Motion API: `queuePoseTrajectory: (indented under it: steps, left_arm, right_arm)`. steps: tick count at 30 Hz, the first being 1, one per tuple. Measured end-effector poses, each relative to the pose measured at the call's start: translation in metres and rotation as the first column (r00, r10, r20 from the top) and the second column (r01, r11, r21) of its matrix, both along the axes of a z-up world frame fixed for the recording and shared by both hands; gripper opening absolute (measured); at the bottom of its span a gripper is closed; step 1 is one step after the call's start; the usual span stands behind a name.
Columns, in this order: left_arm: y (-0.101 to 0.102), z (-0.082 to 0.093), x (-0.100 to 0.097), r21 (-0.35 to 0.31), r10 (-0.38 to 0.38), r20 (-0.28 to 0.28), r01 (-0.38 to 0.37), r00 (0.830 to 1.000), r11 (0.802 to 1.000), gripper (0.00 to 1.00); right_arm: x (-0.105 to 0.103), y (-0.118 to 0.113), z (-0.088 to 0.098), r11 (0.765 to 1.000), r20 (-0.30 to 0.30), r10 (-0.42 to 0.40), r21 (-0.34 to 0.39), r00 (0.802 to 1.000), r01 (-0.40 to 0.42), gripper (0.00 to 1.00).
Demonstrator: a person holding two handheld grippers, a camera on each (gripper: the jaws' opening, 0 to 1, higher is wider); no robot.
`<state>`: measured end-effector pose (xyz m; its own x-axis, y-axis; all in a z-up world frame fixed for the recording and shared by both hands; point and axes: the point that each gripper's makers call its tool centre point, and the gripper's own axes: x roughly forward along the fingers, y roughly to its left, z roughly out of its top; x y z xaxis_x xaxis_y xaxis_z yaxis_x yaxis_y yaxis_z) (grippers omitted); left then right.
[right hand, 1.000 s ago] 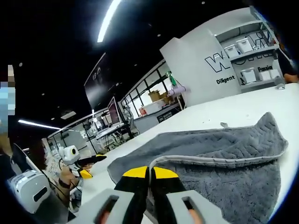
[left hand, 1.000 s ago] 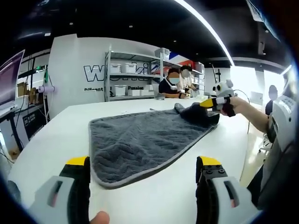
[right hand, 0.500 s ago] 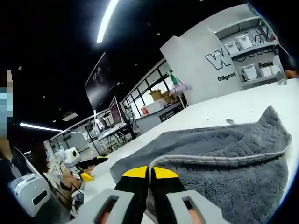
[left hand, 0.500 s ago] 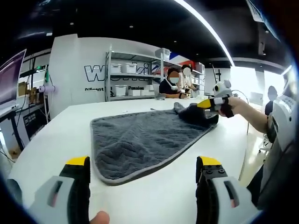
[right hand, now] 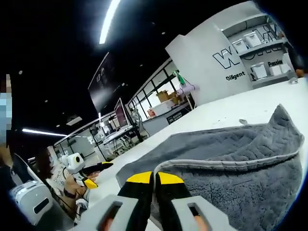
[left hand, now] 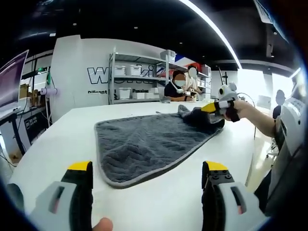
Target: Fold the towel on the table until its edges align and the towel forms a compact rectangular stack.
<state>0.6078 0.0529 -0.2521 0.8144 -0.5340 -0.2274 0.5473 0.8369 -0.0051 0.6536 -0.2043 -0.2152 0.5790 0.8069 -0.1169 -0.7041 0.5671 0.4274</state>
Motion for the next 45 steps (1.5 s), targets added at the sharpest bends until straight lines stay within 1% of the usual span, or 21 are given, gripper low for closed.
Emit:
queuePoseTrajectory:
  steps: [5, 6, 10, 20, 25, 33, 45]
  left_arm:
    - [0.002, 0.000, 0.000, -0.001, 0.002, 0.000, -0.002, 1.000, 1.000, 0.99]
    - [0.002, 0.000, 0.000, -0.002, 0.002, -0.001, -0.002, 1.000, 1.000, 0.99]
    - [0.004, -0.001, 0.000, -0.001, 0.004, -0.002, -0.004, 1.000, 1.000, 0.99]
    - [0.004, -0.001, 0.000, -0.001, 0.005, -0.006, -0.005, 1.000, 1.000, 0.99]
    - [0.004, -0.001, 0.000, -0.002, 0.006, -0.006, -0.006, 1.000, 1.000, 0.99]
    - [0.003, -0.002, -0.001, -0.005, 0.004, -0.007, -0.004, 1.000, 1.000, 0.99]
    - [0.010, -0.003, -0.003, -0.012, 0.022, -0.009, -0.023, 1.000, 1.000, 0.99]
  right_arm:
    - [0.001, 0.006, 0.000, 1.000, -0.005, 0.009, 0.003, 1.000, -0.009, 0.03]
    - [-0.006, 0.014, -0.002, 1.000, -0.005, 0.013, 0.005, 1.000, -0.013, 0.03]
    - [-0.013, 0.026, -0.002, 1.000, -0.004, 0.025, 0.009, 1.000, -0.025, 0.03]
    - [-0.022, 0.043, -0.004, 0.999, -0.010, 0.050, 0.014, 0.999, -0.050, 0.03]
    - [-0.018, 0.044, -0.001, 0.998, -0.014, 0.065, 0.022, 0.998, -0.064, 0.03]
    - [-0.012, 0.053, 0.006, 0.995, -0.007, 0.095, 0.035, 0.995, -0.095, 0.03]
    - [-0.007, 0.061, 0.009, 0.991, -0.017, 0.123, 0.050, 0.992, -0.122, 0.03]
